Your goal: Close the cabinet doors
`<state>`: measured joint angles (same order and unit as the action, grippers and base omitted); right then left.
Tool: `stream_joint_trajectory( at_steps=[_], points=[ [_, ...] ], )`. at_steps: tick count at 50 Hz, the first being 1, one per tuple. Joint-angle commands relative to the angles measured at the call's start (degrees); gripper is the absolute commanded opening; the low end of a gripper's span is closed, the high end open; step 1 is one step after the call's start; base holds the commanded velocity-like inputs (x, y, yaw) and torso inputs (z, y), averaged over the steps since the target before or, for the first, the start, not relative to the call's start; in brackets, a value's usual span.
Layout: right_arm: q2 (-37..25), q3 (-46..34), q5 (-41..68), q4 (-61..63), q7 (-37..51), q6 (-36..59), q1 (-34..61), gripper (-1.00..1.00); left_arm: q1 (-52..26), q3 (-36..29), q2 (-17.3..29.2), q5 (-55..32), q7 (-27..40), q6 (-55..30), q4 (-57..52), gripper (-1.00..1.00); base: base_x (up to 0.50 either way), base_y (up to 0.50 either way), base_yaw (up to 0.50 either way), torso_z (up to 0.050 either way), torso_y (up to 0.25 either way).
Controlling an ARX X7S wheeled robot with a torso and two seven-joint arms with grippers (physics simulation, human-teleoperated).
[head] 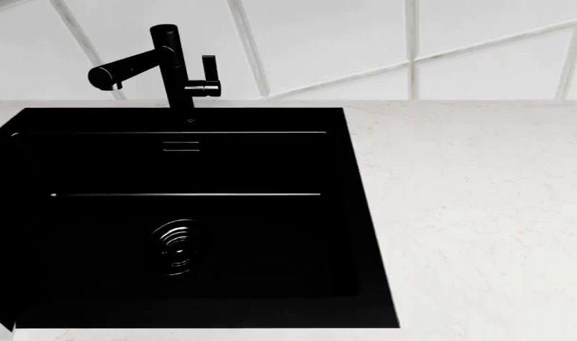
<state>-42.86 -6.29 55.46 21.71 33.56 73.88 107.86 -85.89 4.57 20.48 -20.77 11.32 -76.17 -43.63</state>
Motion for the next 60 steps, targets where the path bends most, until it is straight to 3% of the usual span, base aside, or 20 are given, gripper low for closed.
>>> stream_joint_trajectory(
  at_steps=[1,27,60],
  points=[
    [6.60,-7.54,-5.34,-5.59,-2.83,-2.17,7.96,1.00,0.68,1.47,0.72,-0.58,-0.21,-0.63,-0.78,1.00,0.00,0.00,0.00,0.000,0.000],
    [15.15,-9.79,-3.37,-6.77,-2.30,-4.75,5.30,1.00,1.14,4.26,1.48,-1.54,-0.34,-0.83,-0.89,1.00,0.00,0.00,0.00,0.002,0.000],
    [23.13,-5.57,-0.20,-18.16,-2.31,-9.05,0.53,1.00,1.69,6.17,2.13,-2.86,-0.34,-1.07,-1.37,1.00,0.00,0.00,0.00,0.001,0.000]
  ],
)
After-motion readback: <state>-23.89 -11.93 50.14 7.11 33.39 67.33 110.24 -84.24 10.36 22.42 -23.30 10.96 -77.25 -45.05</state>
